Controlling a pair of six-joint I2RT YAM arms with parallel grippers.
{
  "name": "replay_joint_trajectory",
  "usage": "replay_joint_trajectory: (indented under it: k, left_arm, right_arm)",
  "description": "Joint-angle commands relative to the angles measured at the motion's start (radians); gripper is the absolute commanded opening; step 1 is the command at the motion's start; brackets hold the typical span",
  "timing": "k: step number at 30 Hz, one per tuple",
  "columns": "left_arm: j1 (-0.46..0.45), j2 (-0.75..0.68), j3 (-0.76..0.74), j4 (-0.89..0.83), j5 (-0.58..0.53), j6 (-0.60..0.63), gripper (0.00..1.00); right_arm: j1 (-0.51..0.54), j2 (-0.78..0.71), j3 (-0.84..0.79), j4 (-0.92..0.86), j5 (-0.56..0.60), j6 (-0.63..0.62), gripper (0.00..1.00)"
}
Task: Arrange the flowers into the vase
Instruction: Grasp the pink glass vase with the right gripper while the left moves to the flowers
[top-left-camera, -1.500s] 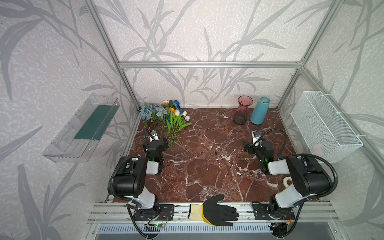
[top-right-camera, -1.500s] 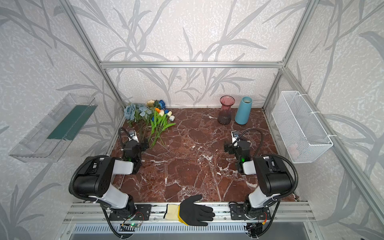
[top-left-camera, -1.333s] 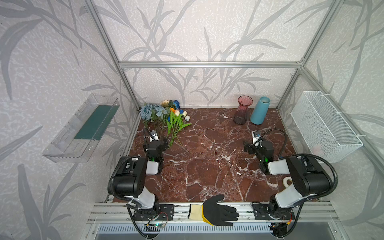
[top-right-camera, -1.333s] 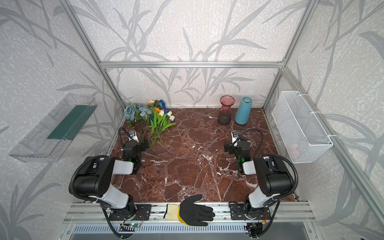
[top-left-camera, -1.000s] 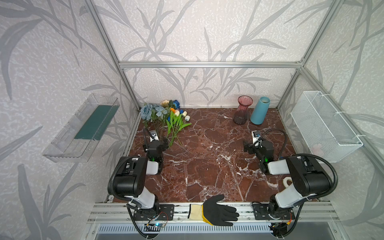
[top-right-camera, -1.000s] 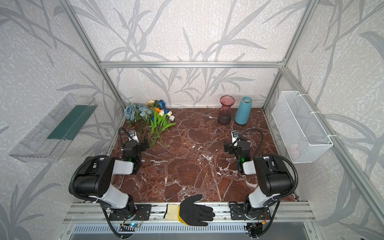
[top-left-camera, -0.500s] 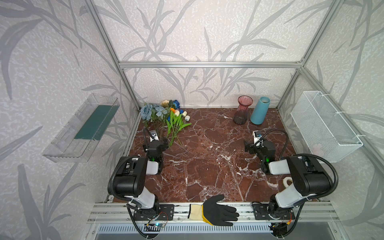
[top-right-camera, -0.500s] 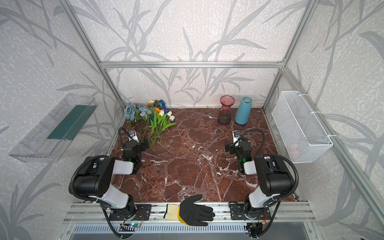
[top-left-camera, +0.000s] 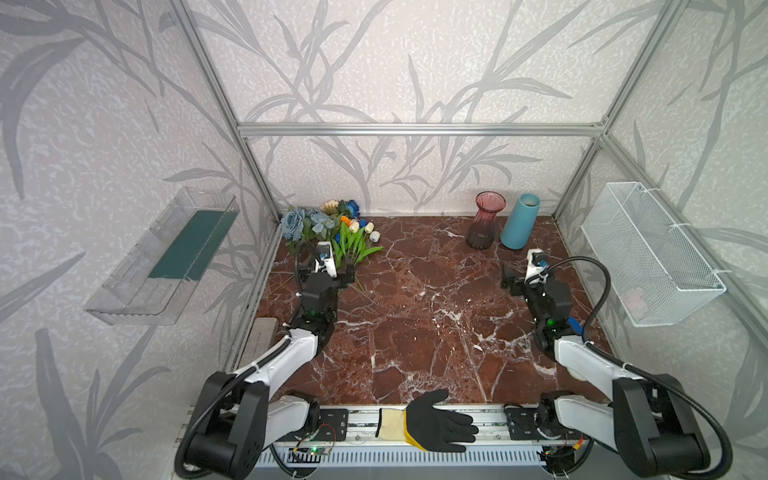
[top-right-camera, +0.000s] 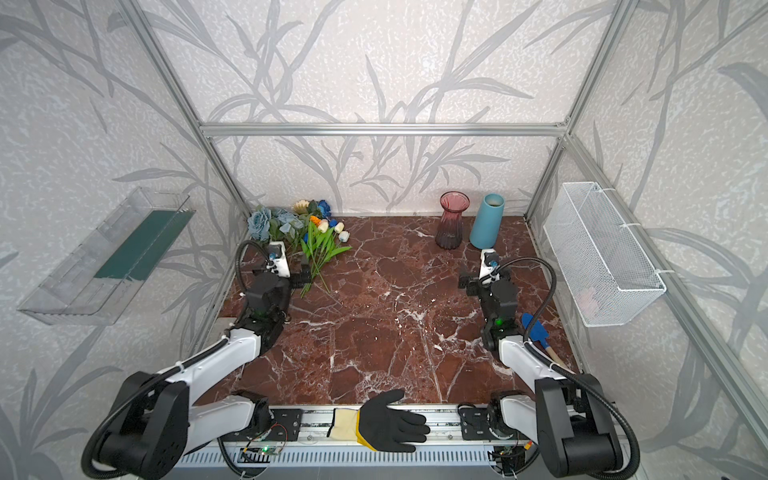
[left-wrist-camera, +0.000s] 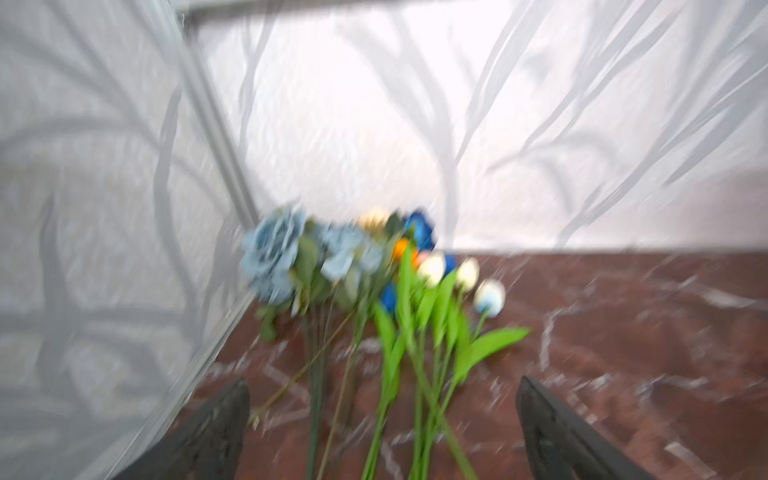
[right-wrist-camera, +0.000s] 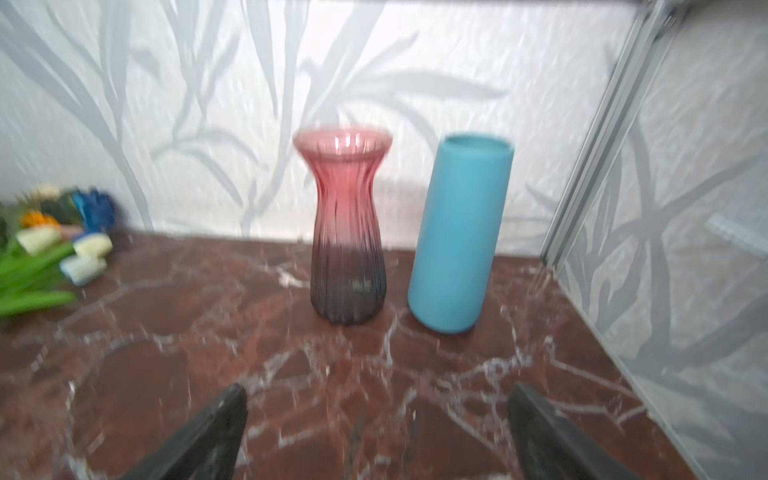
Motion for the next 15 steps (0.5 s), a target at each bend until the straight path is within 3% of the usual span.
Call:
replay_joint_trajectory:
  k: [1, 5, 10, 15]
  left_arm:
    - [-0.018, 0.025, 0.116, 0.010, 0.343, -0.003, 0.99]
    - [-0.032, 0.179, 0.270, 0.001, 0.506, -0.022, 0.99]
    - [-0.052, 0.276, 0.298, 0.045, 0.555, -0.101, 0.99]
    - [-0.081, 0.286, 0.259, 0.021, 0.589, -0.082, 0.99]
  right_arm:
    - [0.003, 0.085, 0.170, -0.134, -0.043, 0.040, 0.98]
    - [0.001, 0.307, 0.284, 0.049, -0.103, 0.027, 0.98]
    - [0.000, 0.504, 0.459, 0.058, -0.241, 0.073, 0.99]
    - [0.000, 0.656, 0.538, 0.120, -0.200, 0.097, 1.00]
